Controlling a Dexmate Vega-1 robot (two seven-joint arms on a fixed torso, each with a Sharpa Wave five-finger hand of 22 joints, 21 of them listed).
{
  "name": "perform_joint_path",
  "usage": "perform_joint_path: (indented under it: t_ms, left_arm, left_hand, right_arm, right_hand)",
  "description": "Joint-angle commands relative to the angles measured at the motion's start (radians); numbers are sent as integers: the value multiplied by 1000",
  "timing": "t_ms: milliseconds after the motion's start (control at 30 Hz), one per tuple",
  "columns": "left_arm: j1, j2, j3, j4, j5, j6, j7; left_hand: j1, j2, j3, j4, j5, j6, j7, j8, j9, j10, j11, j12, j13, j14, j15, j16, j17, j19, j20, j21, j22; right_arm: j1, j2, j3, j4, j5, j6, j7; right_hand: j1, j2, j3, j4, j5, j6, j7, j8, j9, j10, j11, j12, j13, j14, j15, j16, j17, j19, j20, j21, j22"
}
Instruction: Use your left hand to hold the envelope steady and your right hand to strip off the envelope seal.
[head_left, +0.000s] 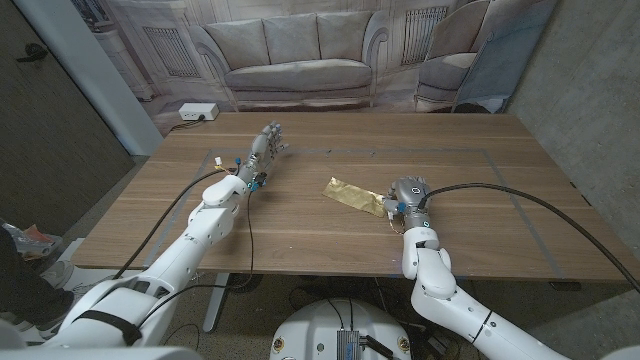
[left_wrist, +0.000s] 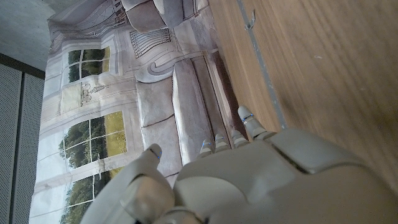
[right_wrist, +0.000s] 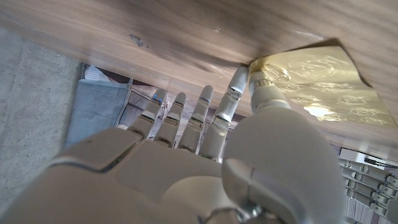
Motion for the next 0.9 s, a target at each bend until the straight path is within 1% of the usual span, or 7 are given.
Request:
perform_joint_path:
  t_ms: [33,167,300,367,500,600,900]
  left_arm:
    - [-24,-15,0,44,3,-12,-19]
    - [-32,-20,0,56,5,-11,-26]
    - [-35,-23,2,57,10,-5,-25]
    - [-37,-25,3,59,10,-6,-29]
    - [-39,-29,4,58,14,-7,-29]
    - [-40,-29,7,54,17,-4,-29]
    - [-35,-19,15,16,32,4,-17]
  left_hand:
    - [6,31,2,-4,2,-8,-3,1,6,-5,-2,-2,6,-50,2,-2,2,-159,7,-4,4]
    - [6,29,1,-5,1,-8,-5,2,6,-5,0,-1,6,-51,2,-2,2,-158,8,-5,4]
    - [7,28,0,-4,0,-9,-3,2,6,-6,1,-1,6,-51,3,-1,2,-157,9,-8,4]
    - [7,27,0,-4,-1,-9,-4,2,6,-6,1,-1,6,-51,3,-1,2,-157,9,-9,5]
    - [8,27,0,-4,-1,-8,-3,2,6,-6,0,-1,6,-51,3,-1,2,-156,9,-11,5]
    - [8,27,0,-3,-2,-8,-3,3,6,-6,1,-1,6,-51,5,-1,2,-155,9,-12,5]
    - [10,20,-3,-6,-4,-7,-10,3,6,-5,5,0,6,-51,4,-1,2,-155,8,-16,6]
  right_arm:
    - [-7,24,15,27,-1,13,-73]
    - [-39,61,66,33,68,73,-204]
    - [-104,89,189,2,286,287,-337]
    - [-117,106,214,3,326,330,-390]
    - [-136,95,257,-11,415,428,-412]
    - [-141,85,263,-21,429,445,-416]
    - [-159,73,305,-31,537,557,-424]
  right_hand:
    - [31,5,14,5,6,21,10,8,-6,31,-12,9,0,24,-120,5,2,34,-16,12,1]
    - [35,12,17,15,6,14,12,10,-1,43,-17,10,-1,41,-142,8,4,67,-41,22,2]
    - [32,20,11,28,3,-14,-4,11,13,52,-29,8,-3,50,-157,9,7,91,-70,29,4]
    - [32,28,1,33,-3,-33,-23,10,22,54,-33,6,-3,54,-164,12,11,105,-85,34,5]
    - [33,39,-11,39,-10,-38,-43,16,33,55,-31,4,-3,63,-167,18,15,129,-102,44,8]
    - [34,43,-19,41,-14,-41,-46,21,40,58,-33,3,-3,71,-168,21,16,152,-118,54,10]
    - [33,54,-41,48,-27,-56,-74,28,58,49,-49,-1,3,63,-172,18,19,144,-153,55,16]
